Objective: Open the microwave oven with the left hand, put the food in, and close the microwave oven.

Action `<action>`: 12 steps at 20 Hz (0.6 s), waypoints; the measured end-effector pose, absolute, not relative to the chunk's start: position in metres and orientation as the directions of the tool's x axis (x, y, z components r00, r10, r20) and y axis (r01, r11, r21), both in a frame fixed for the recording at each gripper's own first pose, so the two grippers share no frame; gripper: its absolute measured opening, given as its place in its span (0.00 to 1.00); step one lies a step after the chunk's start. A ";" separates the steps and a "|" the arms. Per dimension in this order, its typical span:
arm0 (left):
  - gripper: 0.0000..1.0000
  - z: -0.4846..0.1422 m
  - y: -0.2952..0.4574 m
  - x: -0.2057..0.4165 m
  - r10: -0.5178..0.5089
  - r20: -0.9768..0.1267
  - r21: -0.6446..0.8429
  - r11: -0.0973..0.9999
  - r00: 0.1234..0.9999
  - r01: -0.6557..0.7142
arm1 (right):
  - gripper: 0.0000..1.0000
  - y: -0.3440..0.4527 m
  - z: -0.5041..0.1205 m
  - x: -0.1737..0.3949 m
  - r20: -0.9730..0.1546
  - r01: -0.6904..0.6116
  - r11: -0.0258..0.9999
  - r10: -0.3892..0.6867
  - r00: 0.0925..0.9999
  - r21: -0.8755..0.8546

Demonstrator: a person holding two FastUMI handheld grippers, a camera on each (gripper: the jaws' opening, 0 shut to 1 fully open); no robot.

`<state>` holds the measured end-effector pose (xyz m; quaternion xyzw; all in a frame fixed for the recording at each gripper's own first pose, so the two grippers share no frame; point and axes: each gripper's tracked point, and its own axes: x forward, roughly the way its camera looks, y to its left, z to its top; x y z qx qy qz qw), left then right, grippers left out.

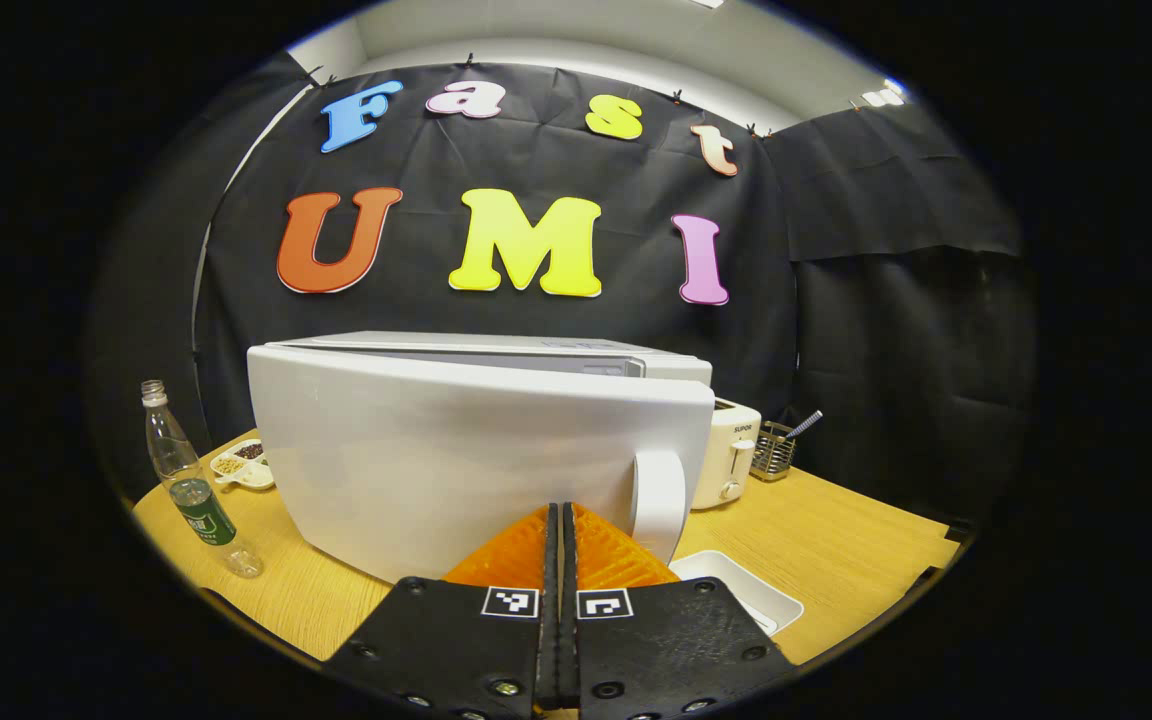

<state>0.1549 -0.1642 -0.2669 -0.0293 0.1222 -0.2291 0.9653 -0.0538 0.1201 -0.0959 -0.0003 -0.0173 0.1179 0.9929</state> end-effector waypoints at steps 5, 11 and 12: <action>0.00 -0.269 -0.177 0.183 -0.429 -0.235 -0.125 0.903 0.872 0.410 | 0.99 0.097 -0.086 -0.031 0.053 -0.214 0.977 0.214 0.975 0.004; 0.00 -0.281 -0.195 0.209 -0.404 -0.259 -0.104 0.915 0.878 0.390 | 0.99 0.078 -0.092 0.003 0.044 -0.212 0.977 0.211 0.977 0.020; 0.00 -0.282 -0.197 0.213 -0.398 -0.264 -0.105 0.918 0.879 0.384 | 0.99 0.076 -0.093 0.008 0.038 -0.210 0.978 0.209 0.977 0.014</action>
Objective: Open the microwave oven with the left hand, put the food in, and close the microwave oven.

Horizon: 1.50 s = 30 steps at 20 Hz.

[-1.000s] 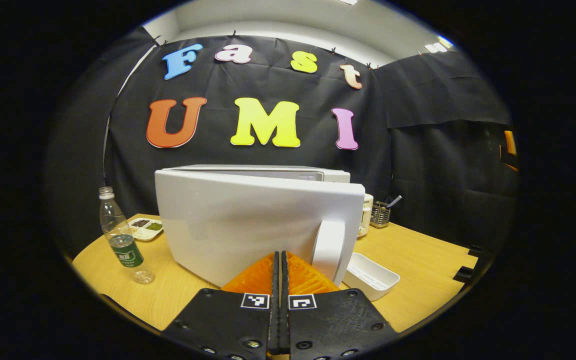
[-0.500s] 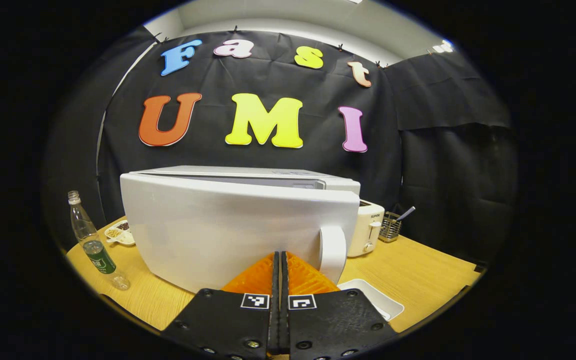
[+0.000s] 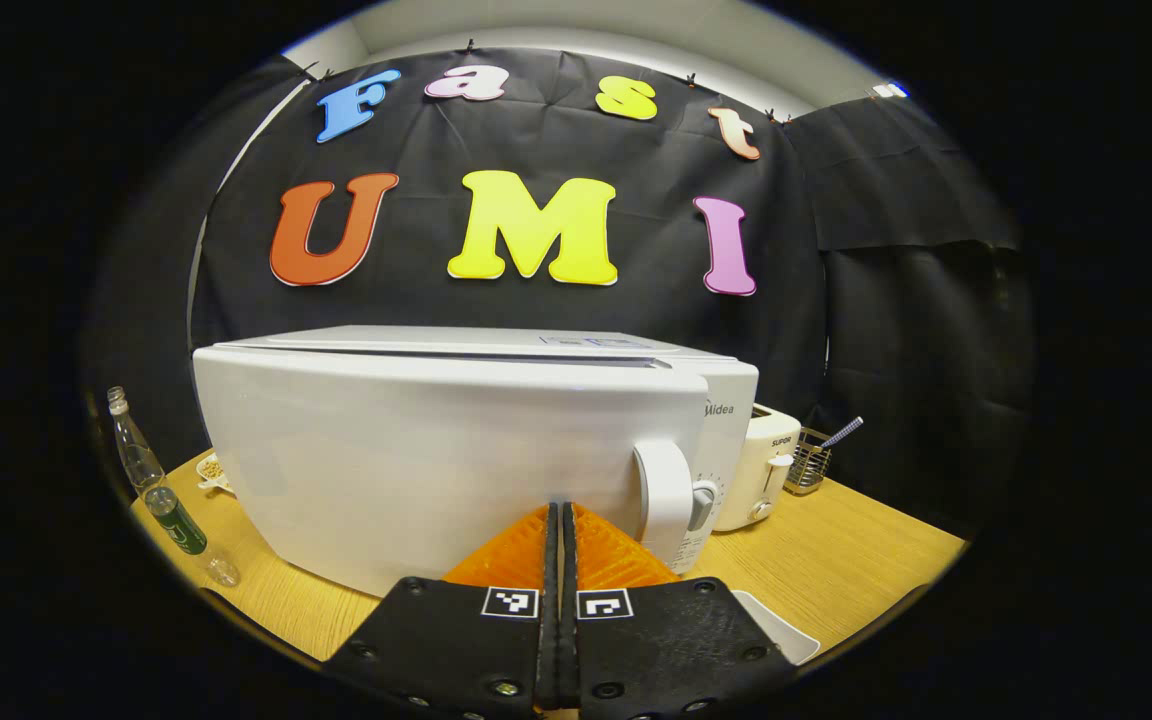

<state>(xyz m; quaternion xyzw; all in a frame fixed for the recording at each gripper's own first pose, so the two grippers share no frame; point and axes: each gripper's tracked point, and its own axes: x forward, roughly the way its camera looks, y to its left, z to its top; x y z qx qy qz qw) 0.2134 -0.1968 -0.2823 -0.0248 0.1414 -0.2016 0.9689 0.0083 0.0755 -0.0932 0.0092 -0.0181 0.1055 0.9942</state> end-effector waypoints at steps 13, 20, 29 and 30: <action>0.01 -0.296 -0.209 0.238 -0.305 -0.314 -0.099 0.952 0.899 0.289 | 0.99 0.050 -0.115 0.034 -0.017 -0.181 0.982 0.182 0.983 0.056; 0.01 -0.301 -0.210 0.235 -0.298 -0.356 -0.105 0.954 0.886 0.279 | 0.99 0.047 -0.101 0.014 0.007 -0.152 0.986 0.152 0.988 0.062; 0.20 -0.249 -0.187 0.161 -0.296 -0.393 -0.070 0.954 0.871 0.292 | 0.98 0.044 -0.058 -0.019 0.048 -0.135 0.985 0.130 0.990 0.107; 0.20 -0.234 -0.182 0.146 -0.302 -0.379 -0.061 0.951 0.875 0.302 | 0.98 0.044 -0.055 -0.025 0.055 -0.130 0.986 0.125 0.991 0.105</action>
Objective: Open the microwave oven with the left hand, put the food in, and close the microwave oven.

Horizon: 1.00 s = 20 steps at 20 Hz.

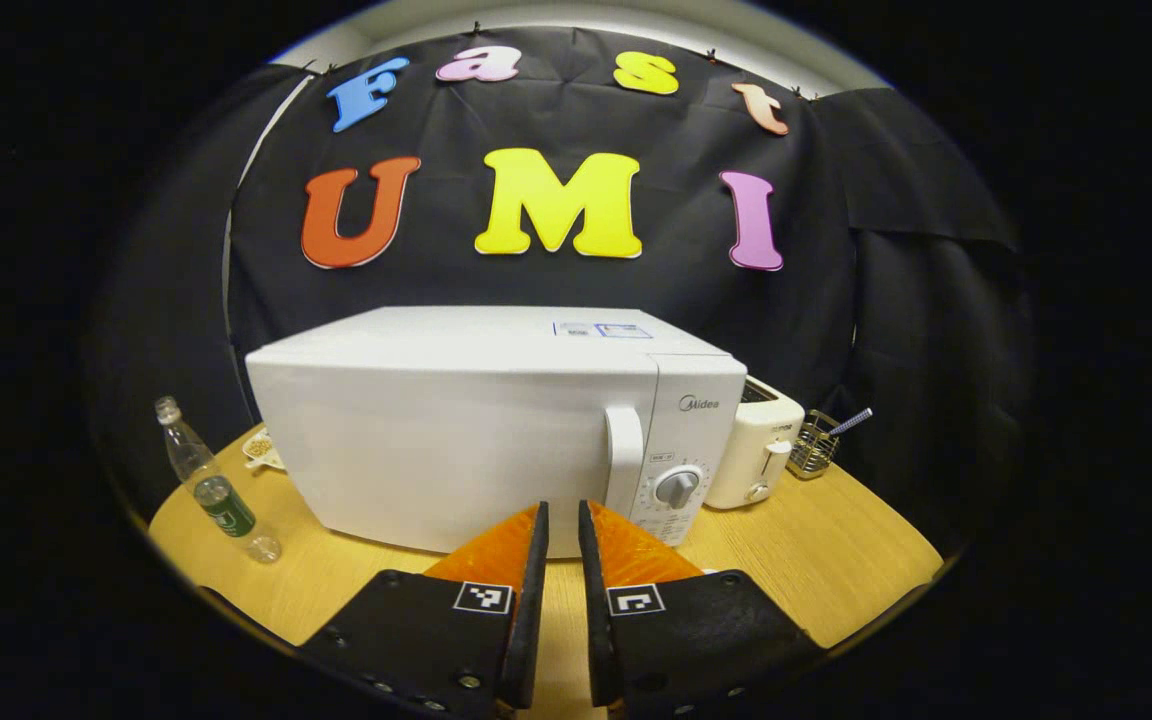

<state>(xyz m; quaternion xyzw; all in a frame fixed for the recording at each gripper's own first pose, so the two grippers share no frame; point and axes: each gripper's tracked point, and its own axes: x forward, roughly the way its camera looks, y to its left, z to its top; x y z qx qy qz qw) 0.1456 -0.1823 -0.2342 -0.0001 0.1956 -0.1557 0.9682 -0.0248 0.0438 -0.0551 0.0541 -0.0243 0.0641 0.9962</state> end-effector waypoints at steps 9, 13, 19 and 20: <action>0.96 -0.117 -0.136 0.036 -0.272 -0.271 0.004 0.959 0.923 0.284 | 0.99 0.062 -0.043 -0.059 0.052 -0.134 0.989 0.131 0.990 0.057; 0.96 -0.063 -0.108 -0.001 -0.240 -0.162 0.033 0.968 0.957 0.249 | 0.99 0.076 -0.039 -0.068 0.058 -0.156 0.987 0.154 0.986 0.035; 0.96 -0.040 -0.095 -0.052 -0.293 -0.105 0.081 0.950 0.950 0.301 | 0.99 0.095 -0.038 -0.084 0.067 -0.197 0.980 0.195 0.978 0.017; 0.96 -0.040 -0.092 -0.058 -0.294 -0.103 0.089 0.949 0.950 0.303 | 0.99 0.096 -0.036 -0.085 0.071 -0.196 0.981 0.195 0.978 0.010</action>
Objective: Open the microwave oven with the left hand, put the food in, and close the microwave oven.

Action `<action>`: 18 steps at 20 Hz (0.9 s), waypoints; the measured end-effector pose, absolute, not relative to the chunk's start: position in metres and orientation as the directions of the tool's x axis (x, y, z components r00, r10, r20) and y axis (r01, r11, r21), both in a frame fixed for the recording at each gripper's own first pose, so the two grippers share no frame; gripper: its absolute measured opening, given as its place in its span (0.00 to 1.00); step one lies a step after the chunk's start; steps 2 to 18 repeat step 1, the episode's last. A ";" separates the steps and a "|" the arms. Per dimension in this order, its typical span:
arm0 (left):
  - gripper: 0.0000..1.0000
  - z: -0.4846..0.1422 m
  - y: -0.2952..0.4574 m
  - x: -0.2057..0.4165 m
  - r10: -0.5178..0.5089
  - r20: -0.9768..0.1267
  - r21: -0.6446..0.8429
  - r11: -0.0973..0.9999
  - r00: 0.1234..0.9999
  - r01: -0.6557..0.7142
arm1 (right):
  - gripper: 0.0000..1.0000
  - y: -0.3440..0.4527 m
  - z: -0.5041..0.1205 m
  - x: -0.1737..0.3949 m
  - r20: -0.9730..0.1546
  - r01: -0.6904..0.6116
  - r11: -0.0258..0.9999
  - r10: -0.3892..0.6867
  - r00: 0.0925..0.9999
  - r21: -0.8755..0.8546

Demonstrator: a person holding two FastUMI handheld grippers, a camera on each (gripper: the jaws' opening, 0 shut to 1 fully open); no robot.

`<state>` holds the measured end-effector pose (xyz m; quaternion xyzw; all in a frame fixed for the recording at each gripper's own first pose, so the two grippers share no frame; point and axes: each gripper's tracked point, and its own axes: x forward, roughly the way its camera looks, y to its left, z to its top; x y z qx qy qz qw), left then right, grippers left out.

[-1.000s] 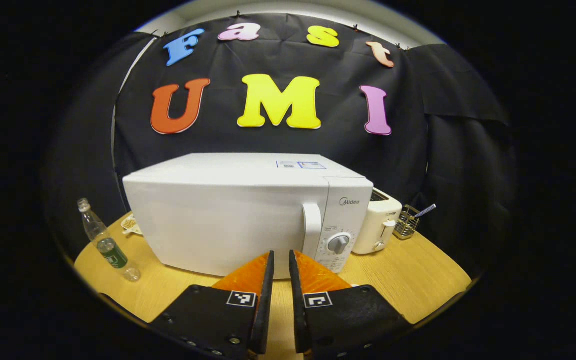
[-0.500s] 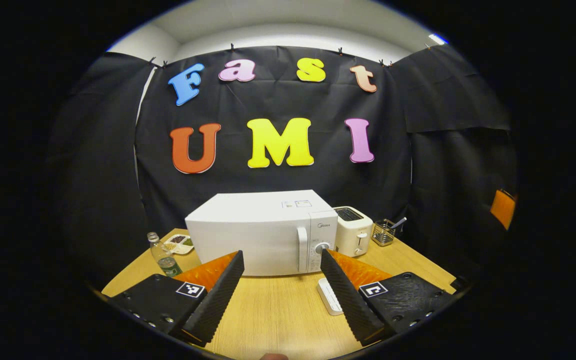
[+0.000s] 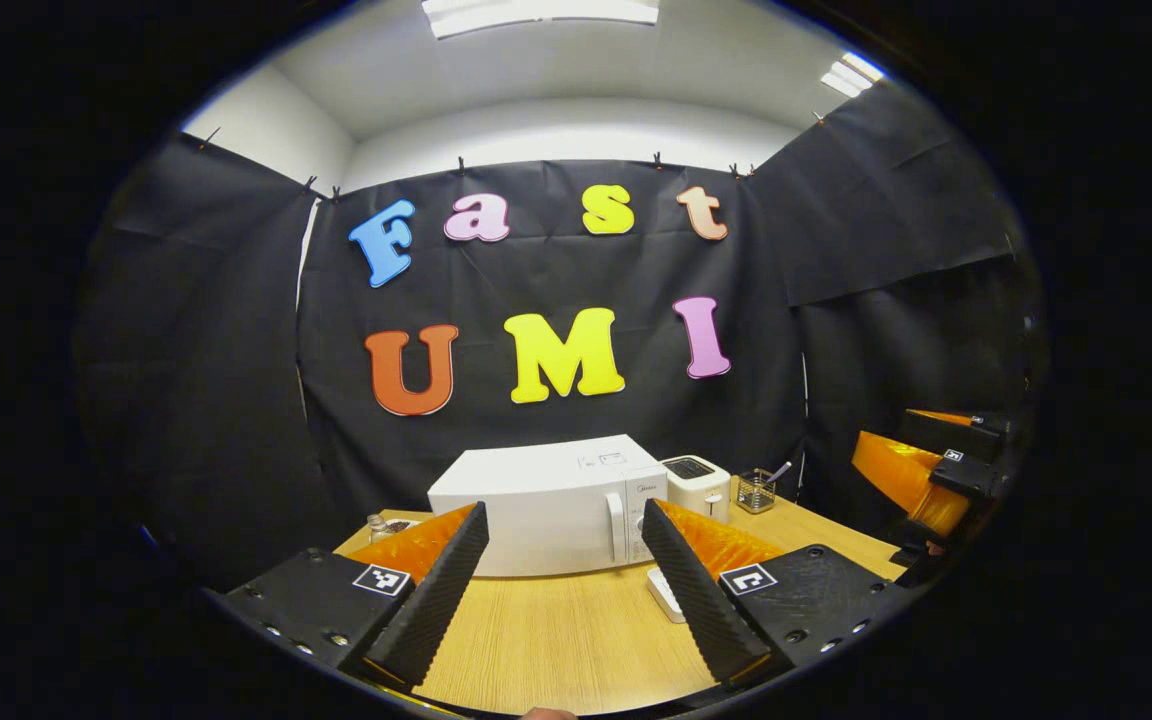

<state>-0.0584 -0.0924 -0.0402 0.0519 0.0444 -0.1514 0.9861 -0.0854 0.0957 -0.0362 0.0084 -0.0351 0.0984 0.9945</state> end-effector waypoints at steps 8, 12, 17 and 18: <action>0.96 -0.043 -0.088 -0.063 -0.289 -0.106 0.094 0.950 0.951 0.299 | 0.99 0.098 -0.036 -0.088 0.076 -0.194 0.981 0.194 0.978 0.005; 0.96 -0.043 -0.088 -0.063 -0.289 -0.106 0.094 0.950 0.951 0.299 | 0.99 0.098 -0.036 -0.088 0.076 -0.194 0.981 0.194 0.978 0.005; 0.96 -0.043 -0.088 -0.063 -0.289 -0.106 0.094 0.950 0.951 0.299 | 0.99 0.098 -0.036 -0.088 0.076 -0.194 0.981 0.194 0.978 0.005; 0.96 -0.043 -0.088 -0.063 -0.289 -0.106 0.094 0.950 0.951 0.299 | 0.99 0.098 -0.036 -0.088 0.076 -0.194 0.981 0.194 0.978 0.005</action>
